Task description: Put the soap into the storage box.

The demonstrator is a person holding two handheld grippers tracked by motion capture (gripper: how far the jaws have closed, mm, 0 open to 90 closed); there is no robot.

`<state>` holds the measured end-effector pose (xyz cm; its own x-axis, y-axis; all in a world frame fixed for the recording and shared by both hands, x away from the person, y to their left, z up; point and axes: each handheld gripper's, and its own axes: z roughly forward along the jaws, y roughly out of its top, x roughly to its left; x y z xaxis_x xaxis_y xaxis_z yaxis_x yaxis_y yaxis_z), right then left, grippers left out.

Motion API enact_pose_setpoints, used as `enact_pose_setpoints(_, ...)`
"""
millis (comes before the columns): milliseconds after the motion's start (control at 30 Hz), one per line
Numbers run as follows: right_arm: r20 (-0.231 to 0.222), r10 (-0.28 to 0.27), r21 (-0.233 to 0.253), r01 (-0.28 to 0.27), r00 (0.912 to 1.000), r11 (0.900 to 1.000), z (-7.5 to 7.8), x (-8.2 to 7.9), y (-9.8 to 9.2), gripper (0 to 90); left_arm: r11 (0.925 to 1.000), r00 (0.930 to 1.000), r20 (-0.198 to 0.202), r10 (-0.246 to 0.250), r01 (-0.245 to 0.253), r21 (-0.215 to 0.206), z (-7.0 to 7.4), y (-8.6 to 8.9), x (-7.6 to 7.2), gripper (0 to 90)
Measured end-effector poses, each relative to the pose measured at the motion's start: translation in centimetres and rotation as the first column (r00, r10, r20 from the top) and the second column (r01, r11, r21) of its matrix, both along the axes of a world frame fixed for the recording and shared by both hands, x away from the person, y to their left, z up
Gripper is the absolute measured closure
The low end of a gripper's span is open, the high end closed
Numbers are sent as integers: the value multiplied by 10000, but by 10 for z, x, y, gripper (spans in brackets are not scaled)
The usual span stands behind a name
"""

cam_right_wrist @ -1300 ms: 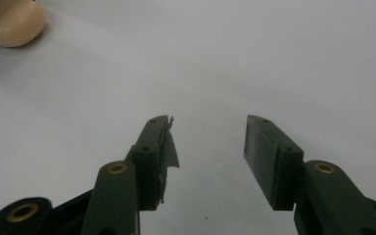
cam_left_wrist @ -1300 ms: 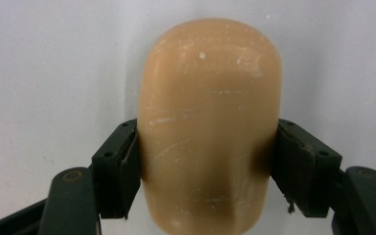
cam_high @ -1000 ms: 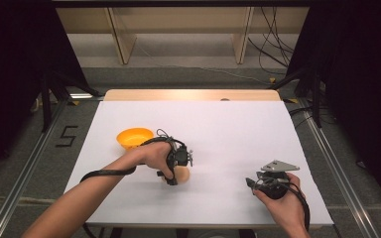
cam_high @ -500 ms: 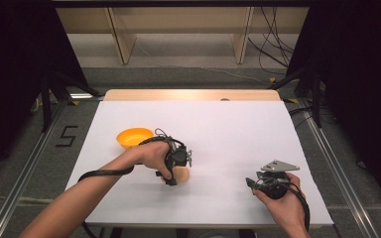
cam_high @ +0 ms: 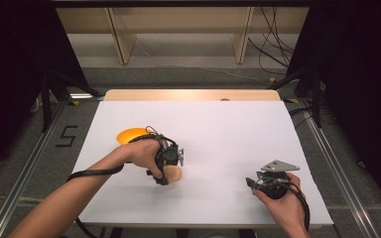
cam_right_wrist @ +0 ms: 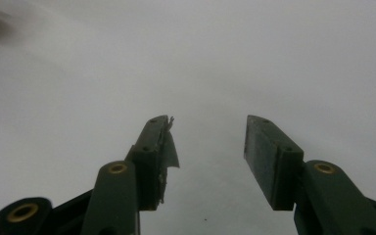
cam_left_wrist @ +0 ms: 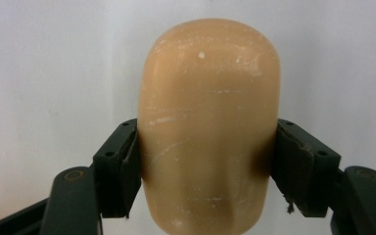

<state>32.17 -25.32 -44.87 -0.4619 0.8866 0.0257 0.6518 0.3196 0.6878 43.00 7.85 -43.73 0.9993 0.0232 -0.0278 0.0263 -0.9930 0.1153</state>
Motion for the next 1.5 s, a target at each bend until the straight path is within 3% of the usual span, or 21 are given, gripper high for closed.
enact_pose_setpoints(233, 30, -12, -1, 12, 10000, 10000, 0, 0, 0, 528, 9999, 9999, 98, 93, -94, 85, 6, 18, -2, 326)
enact_pose_setpoints(267, 433, 337, -216, -328, 9985, 9992, -2, 2, -3, 529, 9999, 9999, 114, 116, -117, 76, 7, 20, -2, 326)
enact_pose_setpoints(333, 167, 94, -103, -92, 9998, 9999, 0, 1, -1, 529, 9999, 9998, 190, 112, -114, 84, 7, 23, -2, 326)
enact_pose_setpoints(467, 105, 47, -29, -46, 9999, 10000, 0, 0, 0, 529, 9998, 9996, 227, 139, -142, 140, 9, 32, -3, 326)
enact_pose_setpoints(567, 340, 261, -159, -256, 9991, 9995, -1, 2, -2, 529, 9998, 9996, 210, 177, -180, 125, 10, 36, -4, 326)
enact_pose_setpoints(600, 72, -22, -17, 22, 10000, 10000, 1, 0, 0, 529, 9997, 9996, 140, 235, -237, 109, 11, 38, -4, 326)
enact_pose_setpoints(1467, 201, 79, 27, -80, 9998, 10000, 1, 0, 0, 528, 9992, 9987, 328, 397, -400, 81, 24, 68, -7, 326)
enact_pose_setpoints(1500, 385, 230, -101, -226, 9990, 9997, 0, 1, -1, 528, 9988, 9985, 254, 494, -495, 64, 23, 69, -8, 326)
